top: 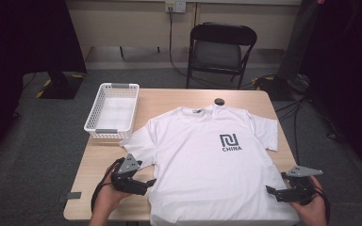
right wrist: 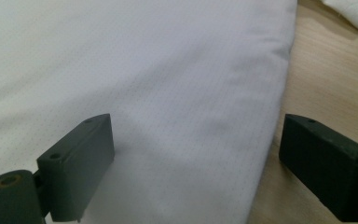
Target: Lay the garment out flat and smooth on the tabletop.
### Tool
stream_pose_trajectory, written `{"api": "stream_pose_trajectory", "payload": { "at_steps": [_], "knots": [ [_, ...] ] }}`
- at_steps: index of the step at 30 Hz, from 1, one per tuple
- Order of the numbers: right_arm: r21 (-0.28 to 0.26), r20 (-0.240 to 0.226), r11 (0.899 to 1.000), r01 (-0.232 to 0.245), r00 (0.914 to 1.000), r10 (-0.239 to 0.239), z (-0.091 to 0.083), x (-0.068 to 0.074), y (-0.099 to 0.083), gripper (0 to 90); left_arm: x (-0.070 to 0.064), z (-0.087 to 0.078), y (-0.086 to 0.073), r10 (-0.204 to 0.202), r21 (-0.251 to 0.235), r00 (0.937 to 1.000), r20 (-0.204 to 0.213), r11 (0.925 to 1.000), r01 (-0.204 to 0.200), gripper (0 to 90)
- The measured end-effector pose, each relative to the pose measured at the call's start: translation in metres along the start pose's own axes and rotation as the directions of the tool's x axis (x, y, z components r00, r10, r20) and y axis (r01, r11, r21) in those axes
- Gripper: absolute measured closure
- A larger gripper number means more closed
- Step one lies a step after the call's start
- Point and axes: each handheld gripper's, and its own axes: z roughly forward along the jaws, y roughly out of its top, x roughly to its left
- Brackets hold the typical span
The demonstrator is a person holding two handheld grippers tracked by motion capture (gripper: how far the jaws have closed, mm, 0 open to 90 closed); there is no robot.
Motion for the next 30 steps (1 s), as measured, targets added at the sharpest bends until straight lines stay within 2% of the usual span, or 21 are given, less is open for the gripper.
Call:
{"api": "stream_pose_trajectory", "payload": {
  "at_steps": [12, 15, 23, 27, 30],
  "knots": [
    [-0.041, -0.011, 0.999, -0.002, 0.9999, 0.002, 0.0, -0.002, -0.006, 7.2, 0.014, -0.01, -0.01, -0.007, 0.008, 0.9995, -0.031, 0.9999, 0.007, 14.1],
    [-0.051, -0.011, 0.999, -0.001, 0.9999, 0.001, 0.0, -0.002, -0.007, 7.2, 0.017, -0.013, -0.013, -0.021, 0.001, 0.999, -0.039, 0.9998, 0.021, 14.1],
    [-0.052, -0.011, 0.999, -0.001, 0.9999, 0.001, 0.0, -0.002, -0.007, 7.2, 0.024, -0.02, -0.021, -0.034, 0.005, 0.9977, -0.059, 0.9994, 0.034, 14.1],
    [-0.052, -0.011, 0.999, -0.001, 0.9999, 0.001, 0.0, -0.002, -0.007, 7.2, 0.028, -0.022, -0.024, -0.048, -0.005, 0.9974, -0.055, 0.9989, 0.048, 14.1],
    [-0.053, -0.011, 0.999, -0.001, 0.9999, 0.001, 0.0, -0.002, -0.007, 7.2, 0.029, -0.022, -0.027, -0.042, 0.004, 0.997, -0.065, 0.9991, 0.043, 14.1]
  ]
}}
